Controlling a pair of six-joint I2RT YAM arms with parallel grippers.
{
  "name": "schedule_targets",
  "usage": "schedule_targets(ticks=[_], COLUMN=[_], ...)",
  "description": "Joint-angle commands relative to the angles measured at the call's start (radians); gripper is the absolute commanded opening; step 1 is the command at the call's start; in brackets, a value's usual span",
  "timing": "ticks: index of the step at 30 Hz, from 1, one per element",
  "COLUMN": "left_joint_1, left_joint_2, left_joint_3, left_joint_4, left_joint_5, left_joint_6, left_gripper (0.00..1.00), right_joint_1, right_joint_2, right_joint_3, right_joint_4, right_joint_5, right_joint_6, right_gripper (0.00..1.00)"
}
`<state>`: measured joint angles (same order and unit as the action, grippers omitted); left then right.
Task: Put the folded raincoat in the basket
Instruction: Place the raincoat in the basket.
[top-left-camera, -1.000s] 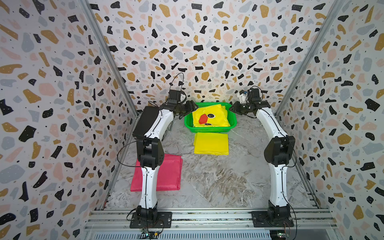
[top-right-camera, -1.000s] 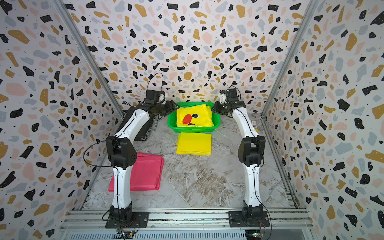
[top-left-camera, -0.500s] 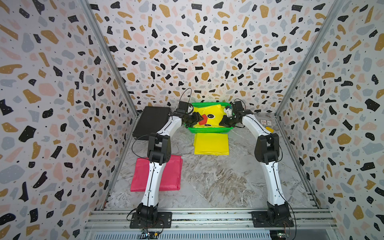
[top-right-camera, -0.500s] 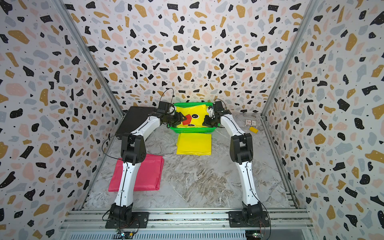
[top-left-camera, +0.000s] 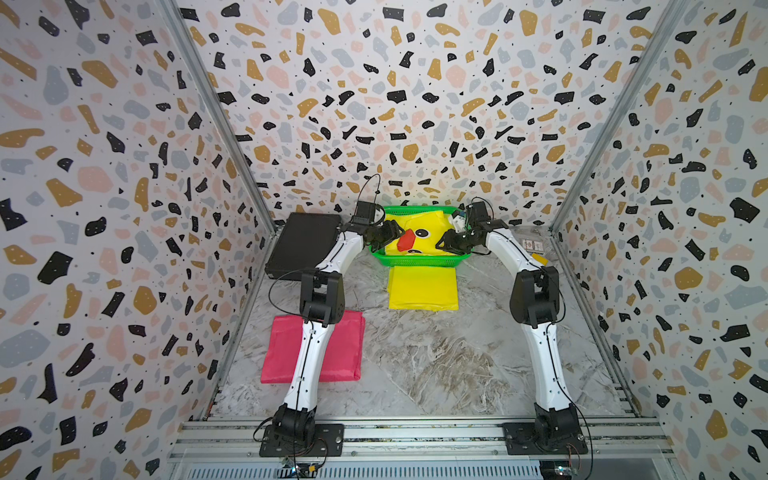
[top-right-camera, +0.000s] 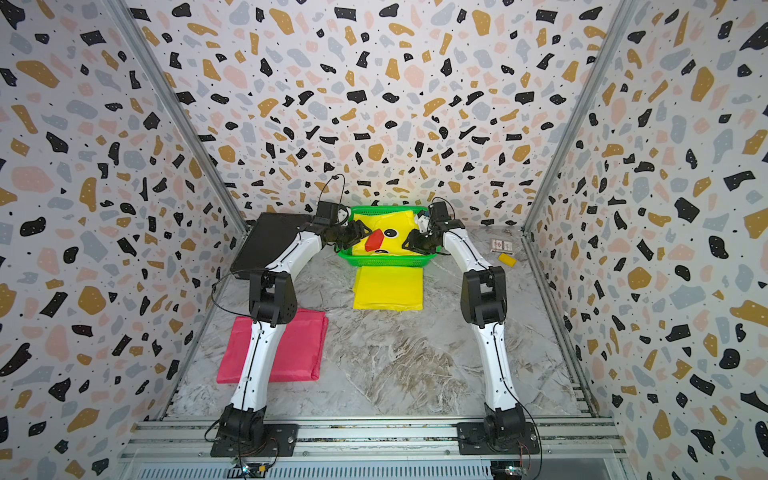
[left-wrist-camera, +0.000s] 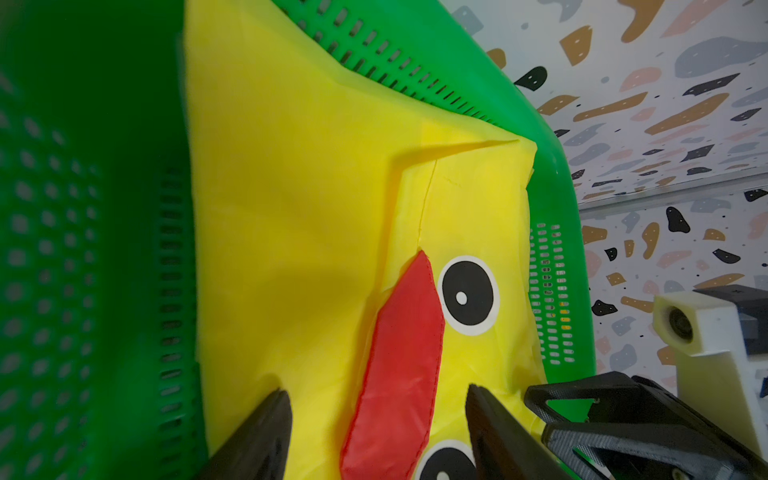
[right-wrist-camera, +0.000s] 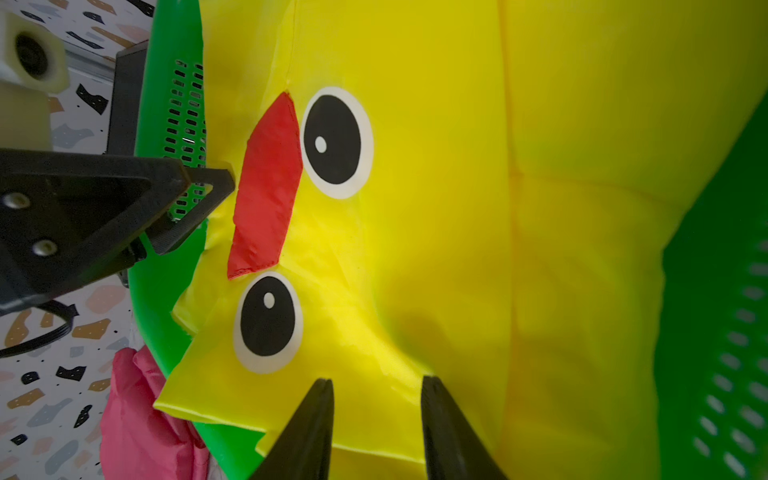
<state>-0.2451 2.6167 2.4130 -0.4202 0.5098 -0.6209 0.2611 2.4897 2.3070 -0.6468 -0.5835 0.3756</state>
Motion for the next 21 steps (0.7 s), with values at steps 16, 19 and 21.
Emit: schedule_targets(ticks=[16,19,21], left_joint_1=[0.007,0.006,0.007], left_joint_2=[-0.483,-0.636,-0.735], left_joint_3=[-0.318,-0.517,-0.657], left_joint_4=[0.060,0.093,0.114], left_joint_5=[-0.044,-0.101,-0.141], left_joint_6=[0.058,0.058,0.053], left_gripper=[0.82,0.84,0.85], right_joint_1=[0.026,0.039,0.046], right_joint_2=[-0.537,-0.610,-0.664], right_joint_3=[-0.491,-0.625,-0.727], right_joint_4=[0.119,0.133,0.170], right_joint_5=[0.054,0.083,0.084], right_joint_6=[-0.087,-0.083,-0.070], right_gripper=[0.47,0.46,0.46])
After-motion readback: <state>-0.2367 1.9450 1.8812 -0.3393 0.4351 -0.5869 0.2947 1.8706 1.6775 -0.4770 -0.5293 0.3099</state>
